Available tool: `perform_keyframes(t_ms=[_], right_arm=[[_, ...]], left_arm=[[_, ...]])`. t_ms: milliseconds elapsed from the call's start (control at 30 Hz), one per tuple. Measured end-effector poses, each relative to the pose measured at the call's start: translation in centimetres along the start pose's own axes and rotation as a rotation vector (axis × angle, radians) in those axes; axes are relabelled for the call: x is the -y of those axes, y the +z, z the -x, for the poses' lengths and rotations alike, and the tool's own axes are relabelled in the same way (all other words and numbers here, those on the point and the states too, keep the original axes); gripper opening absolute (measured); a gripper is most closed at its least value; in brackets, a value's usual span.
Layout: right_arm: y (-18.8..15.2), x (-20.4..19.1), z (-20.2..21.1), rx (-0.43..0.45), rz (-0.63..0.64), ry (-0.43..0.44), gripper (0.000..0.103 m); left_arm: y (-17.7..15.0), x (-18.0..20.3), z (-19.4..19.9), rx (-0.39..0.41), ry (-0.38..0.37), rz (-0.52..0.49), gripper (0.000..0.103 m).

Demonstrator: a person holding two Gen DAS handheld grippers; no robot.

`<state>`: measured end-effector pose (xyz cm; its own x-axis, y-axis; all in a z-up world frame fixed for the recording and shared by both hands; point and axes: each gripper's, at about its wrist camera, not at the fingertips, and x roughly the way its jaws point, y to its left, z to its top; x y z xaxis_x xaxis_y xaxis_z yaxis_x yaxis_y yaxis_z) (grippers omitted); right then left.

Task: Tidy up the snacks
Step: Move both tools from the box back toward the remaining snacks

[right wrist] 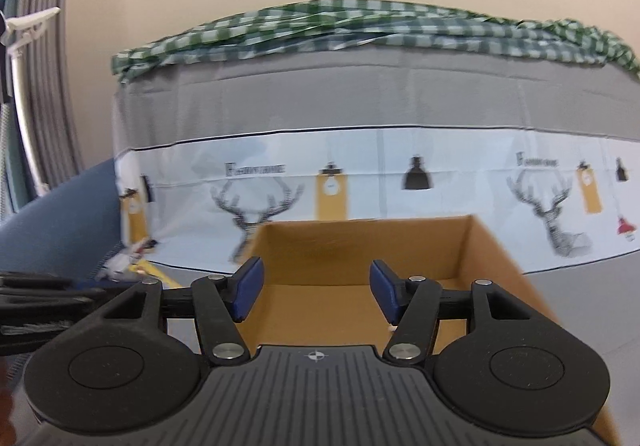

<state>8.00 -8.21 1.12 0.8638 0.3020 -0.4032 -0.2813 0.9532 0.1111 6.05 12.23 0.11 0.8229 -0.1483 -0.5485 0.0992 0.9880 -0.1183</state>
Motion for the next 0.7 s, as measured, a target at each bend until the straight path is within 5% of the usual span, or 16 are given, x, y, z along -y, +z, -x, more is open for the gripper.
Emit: perform_keyframes(t_ms=[200,300,333,433,700], right_arm=[[-0.7,-5.0,0.4,0.003,0.015,0.110,0.060],[-1.4,-8.2,0.3,0.000,0.047,0.194,0.058],[-1.7,-9.1,0.2,-0.002,0.064,0.218,0.057],[-2.3,-12.0,-0.6,-0.027,0.094,0.287,0.057],[-5.9,-15.9,-5.4,-0.172,0.127,0.339,0.060]], left_arm=[[-0.3,-8.4,1.2,0.065,0.195,0.093,0.012],[-2.6,-12.8,-0.1,-0.061,0.312,0.194,0.010],[-2.6,-13.8,0.2,-0.048,0.345,0.233,0.010],[-2.7,-15.7,0.1,-0.043,0.347,0.309,0.011],[-2.8,-15.4,-2.3,-0.068,0.412,0.201,0.011]])
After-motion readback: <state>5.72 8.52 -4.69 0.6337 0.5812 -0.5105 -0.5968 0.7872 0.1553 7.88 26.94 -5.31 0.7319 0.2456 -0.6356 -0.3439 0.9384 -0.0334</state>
